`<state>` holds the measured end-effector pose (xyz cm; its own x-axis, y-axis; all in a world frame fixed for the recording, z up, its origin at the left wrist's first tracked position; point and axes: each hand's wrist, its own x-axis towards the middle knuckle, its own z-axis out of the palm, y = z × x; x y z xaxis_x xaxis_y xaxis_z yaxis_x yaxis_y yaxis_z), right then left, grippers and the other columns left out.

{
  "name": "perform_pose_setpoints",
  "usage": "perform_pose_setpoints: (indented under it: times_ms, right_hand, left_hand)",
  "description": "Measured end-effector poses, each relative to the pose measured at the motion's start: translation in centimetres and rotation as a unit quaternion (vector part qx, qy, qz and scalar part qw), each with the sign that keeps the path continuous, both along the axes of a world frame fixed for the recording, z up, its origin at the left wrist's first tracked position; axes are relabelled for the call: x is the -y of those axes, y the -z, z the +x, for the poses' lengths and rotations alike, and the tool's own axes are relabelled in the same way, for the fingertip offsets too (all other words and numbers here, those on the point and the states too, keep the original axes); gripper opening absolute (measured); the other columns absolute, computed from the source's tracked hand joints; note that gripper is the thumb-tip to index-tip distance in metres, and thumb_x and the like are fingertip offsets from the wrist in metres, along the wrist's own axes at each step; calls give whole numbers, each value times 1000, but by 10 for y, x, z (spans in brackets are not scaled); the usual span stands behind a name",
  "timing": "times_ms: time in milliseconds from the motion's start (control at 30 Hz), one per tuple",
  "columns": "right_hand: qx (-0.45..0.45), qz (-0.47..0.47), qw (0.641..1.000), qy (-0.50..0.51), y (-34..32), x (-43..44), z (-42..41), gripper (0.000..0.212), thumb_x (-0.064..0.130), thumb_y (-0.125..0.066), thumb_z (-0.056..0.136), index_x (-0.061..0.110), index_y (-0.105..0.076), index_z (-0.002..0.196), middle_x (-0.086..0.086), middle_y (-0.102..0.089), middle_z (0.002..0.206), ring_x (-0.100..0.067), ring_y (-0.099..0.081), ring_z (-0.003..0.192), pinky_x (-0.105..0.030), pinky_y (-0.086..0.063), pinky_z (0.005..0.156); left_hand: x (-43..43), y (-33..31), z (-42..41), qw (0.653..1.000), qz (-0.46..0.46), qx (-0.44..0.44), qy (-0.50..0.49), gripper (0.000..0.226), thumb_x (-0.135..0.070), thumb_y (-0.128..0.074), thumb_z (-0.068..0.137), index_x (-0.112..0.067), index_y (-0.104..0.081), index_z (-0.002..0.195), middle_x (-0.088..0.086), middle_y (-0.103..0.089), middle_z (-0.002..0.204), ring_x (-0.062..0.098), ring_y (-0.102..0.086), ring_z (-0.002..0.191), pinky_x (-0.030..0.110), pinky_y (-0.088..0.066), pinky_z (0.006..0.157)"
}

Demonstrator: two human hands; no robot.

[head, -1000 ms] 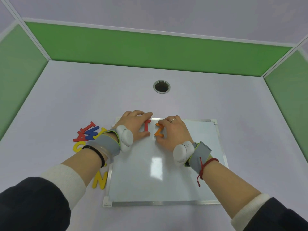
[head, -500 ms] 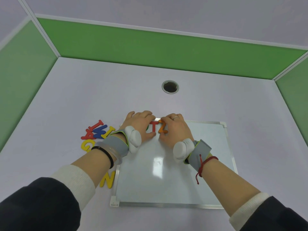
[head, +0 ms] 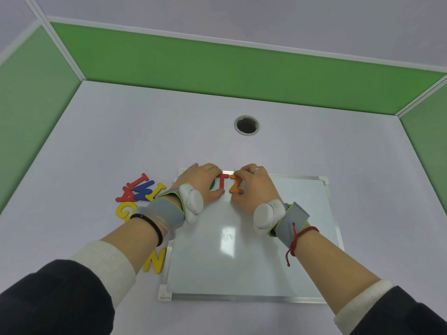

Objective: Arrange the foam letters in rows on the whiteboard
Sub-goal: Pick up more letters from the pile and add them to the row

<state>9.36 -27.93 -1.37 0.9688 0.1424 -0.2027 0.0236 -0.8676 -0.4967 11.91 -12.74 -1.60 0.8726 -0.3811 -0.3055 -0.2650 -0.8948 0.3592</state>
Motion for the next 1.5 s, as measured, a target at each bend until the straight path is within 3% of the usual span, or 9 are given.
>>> perform_pose_setpoints:
  times_ms: [300, 500, 1267, 1400, 1500]
  right_hand:
    - [-1, -4, 1000, -11, 0, 5, 1, 38, 15, -58, 82, 12, -57, 120, -5, -53, 125, -24, -43, 119, -32, -44, 96]
    - [-13, -18, 999, -25, -1, 7, 5, 34, 19, -62, 83, 17, -61, 117, 0, -54, 126, -22, -44, 119, -32, -43, 92]
    - [15, -15, 999, -45, -4, 5, 2, 32, 12, -57, 83, 20, -63, 114, 6, -64, 121, -26, -46, 111, -37, -47, 88]
    - [16, -25, 999, -44, -4, 5, 1, 31, 14, -56, 84, 20, -61, 114, 6, -62, 123, -24, -46, 114, -31, -44, 82]
    - [36, -11, 999, -23, -5, 5, -2, 35, 15, -58, 82, 17, -61, 117, 0, -58, 127, -22, -42, 123, -32, -44, 92]
  left_hand:
    - [0, -3, -3, 999, -23, -1, -29, 42, -32, -54, 88, -17, -47, 127, 1, -54, 132, 21, -52, 118, 27, -38, 98]
    - [0, -7, -4, 999, -24, -5, -46, 41, -32, -56, 87, -20, -49, 126, -2, -57, 128, 20, -54, 115, 26, -40, 94]
    - [-2, -6, -4, 998, -39, -32, -46, 44, -32, -55, 88, -18, -47, 129, 1, -55, 130, 22, -52, 117, 31, -39, 100]
    - [-2, -5, -6, 999, -20, -28, -24, 57, -36, -55, 88, -17, -34, 138, 1, -43, 143, 22, -41, 129, 31, -26, 112]
    - [-8, -5, -6, 1000, -10, -5, -15, 74, -43, -56, 86, -17, -19, 144, 1, -26, 154, 19, -19, 144, 34, -10, 120]
